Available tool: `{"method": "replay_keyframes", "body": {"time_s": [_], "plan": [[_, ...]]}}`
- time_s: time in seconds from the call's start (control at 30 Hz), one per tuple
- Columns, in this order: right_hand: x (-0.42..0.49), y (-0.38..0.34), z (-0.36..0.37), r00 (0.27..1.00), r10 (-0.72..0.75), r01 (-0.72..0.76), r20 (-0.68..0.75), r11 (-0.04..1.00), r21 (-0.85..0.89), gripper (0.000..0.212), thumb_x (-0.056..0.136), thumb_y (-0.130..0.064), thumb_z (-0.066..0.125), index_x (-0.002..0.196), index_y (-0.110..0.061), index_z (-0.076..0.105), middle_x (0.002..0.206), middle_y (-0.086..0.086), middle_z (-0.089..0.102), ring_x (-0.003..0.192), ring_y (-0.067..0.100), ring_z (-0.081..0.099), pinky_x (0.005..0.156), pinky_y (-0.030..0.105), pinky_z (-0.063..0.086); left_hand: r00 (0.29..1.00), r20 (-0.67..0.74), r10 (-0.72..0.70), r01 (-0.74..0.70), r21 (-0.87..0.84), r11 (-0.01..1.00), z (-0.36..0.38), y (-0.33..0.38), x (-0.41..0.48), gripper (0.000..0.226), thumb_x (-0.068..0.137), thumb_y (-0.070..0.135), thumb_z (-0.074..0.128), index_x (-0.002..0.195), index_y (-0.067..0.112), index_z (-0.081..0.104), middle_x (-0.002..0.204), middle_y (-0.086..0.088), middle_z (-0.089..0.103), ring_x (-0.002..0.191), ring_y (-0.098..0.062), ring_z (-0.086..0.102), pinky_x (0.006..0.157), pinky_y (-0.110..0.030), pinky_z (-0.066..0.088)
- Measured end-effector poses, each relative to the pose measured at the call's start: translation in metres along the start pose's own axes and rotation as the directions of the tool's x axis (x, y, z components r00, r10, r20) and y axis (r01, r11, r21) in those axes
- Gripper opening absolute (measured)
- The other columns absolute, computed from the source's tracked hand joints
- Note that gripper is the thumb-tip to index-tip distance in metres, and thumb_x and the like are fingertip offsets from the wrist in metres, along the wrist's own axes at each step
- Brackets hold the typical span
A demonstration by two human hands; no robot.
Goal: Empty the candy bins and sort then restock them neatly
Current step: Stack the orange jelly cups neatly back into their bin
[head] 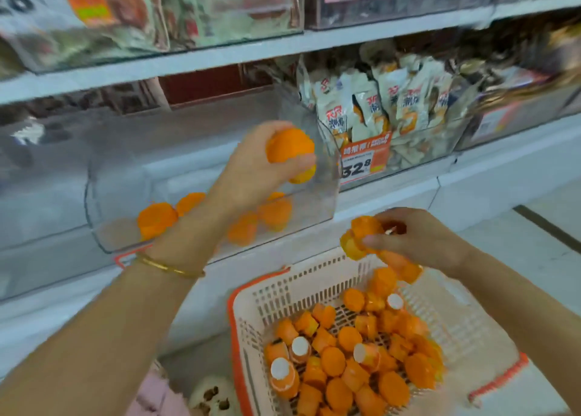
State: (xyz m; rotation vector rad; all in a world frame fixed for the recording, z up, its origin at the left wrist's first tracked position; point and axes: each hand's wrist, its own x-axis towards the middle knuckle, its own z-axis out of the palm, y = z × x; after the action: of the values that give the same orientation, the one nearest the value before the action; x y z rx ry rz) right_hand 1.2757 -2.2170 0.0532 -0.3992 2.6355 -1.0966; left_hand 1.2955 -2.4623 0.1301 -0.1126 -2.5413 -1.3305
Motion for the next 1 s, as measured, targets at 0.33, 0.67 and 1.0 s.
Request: {"method": "replay_keyframes", "body": {"time_s": [0.33, 0.67, 1.0], "plan": [[0.084, -0.148, -0.039, 0.953, -0.281, 0.302, 0.111, 0.863, -0.406, 0.059, 0.075, -0.05, 0.073, 0.083, 0.007, 0.061, 0.085, 0.027, 0.057, 0.08, 0.041, 0.052, 0.069, 0.049, 0.042, 0.945, 0.214, -0.249, 0.173, 0.319, 0.932, -0.022, -0.078, 0.072, 0.059, 0.075, 0.009, 0.078, 0.128, 0.004, 0.051, 0.126, -0.011, 0.054, 0.104, -0.014, 0.047, 0.074, -0.013, 0.031], [0.162, -0.187, 0.014, 0.928, 0.043, 0.318, 0.369, 0.419, -0.85, 0.052, 0.073, -0.047, 0.077, 0.112, -0.02, 0.059, 0.099, -0.003, 0.052, 0.105, 0.023, 0.057, 0.072, 0.034, 0.039, 0.811, 0.469, -0.351, 0.113, 0.463, 0.879, -0.037, -0.11, 0.091, 0.056, 0.089, 0.034, 0.063, 0.138, 0.013, 0.046, 0.141, -0.002, 0.047, 0.124, -0.015, 0.047, 0.093, -0.017, 0.036], [0.179, -0.184, 0.018, 0.894, 0.073, 0.363, 0.442, 0.458, -0.811, 0.053, 0.083, -0.05, 0.065, 0.061, -0.009, 0.04, 0.066, 0.001, 0.041, 0.073, 0.025, 0.049, 0.072, 0.032, 0.045, 0.911, 0.333, -0.244, 0.177, 0.22, 0.959, -0.02, -0.112, 0.1, 0.031, 0.096, 0.011, 0.052, 0.126, 0.008, 0.058, 0.131, -0.004, 0.057, 0.115, -0.013, 0.052, 0.085, -0.012, 0.036]]}}
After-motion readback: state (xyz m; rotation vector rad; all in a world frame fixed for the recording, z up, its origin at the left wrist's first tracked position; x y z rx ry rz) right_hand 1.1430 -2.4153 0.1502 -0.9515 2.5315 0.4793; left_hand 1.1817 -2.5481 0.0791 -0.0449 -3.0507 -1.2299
